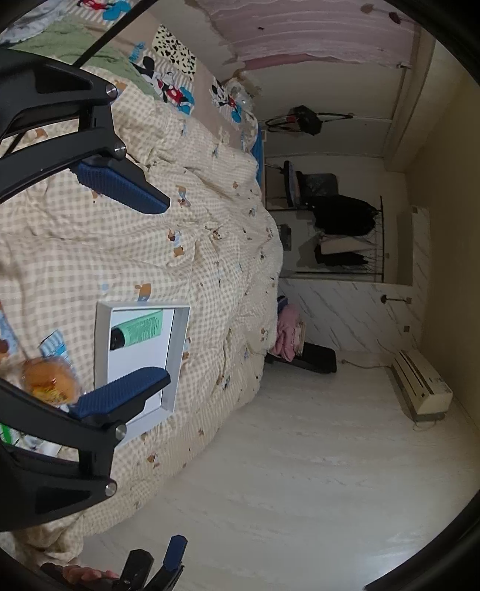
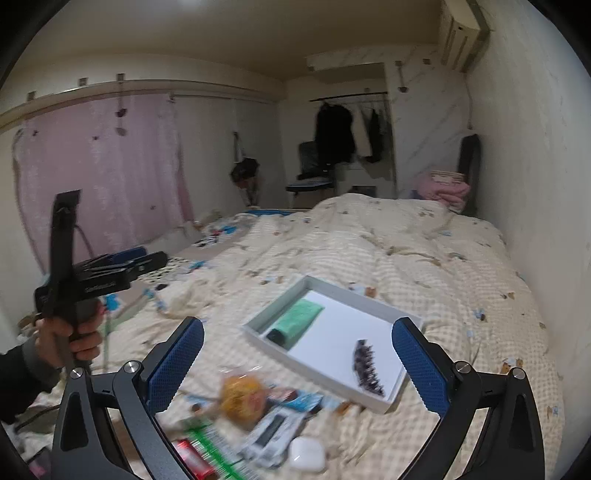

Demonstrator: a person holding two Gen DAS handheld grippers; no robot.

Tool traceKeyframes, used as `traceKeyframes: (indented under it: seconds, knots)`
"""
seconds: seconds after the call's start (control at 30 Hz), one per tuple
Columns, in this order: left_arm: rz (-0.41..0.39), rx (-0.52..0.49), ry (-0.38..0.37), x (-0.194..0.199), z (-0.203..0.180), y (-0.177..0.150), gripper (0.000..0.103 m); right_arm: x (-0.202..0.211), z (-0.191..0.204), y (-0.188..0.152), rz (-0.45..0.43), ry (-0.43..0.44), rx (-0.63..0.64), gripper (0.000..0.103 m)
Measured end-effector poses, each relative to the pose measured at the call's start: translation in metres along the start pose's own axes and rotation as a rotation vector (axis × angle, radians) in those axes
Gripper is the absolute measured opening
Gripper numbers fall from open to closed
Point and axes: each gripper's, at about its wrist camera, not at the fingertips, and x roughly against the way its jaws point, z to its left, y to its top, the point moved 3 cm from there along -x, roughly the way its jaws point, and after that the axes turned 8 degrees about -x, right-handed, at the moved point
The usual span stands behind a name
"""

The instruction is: Organize objects

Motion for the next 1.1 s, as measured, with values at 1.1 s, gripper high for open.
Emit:
traceKeyframes:
  seconds: [1.1]
  knots:
    - [0.022, -0.066, -0.164, 0.045, -0.082, -0.093, 0.103, 0.020, 0.031, -0.107, -0.045, -0.021, 0.008, 0.102]
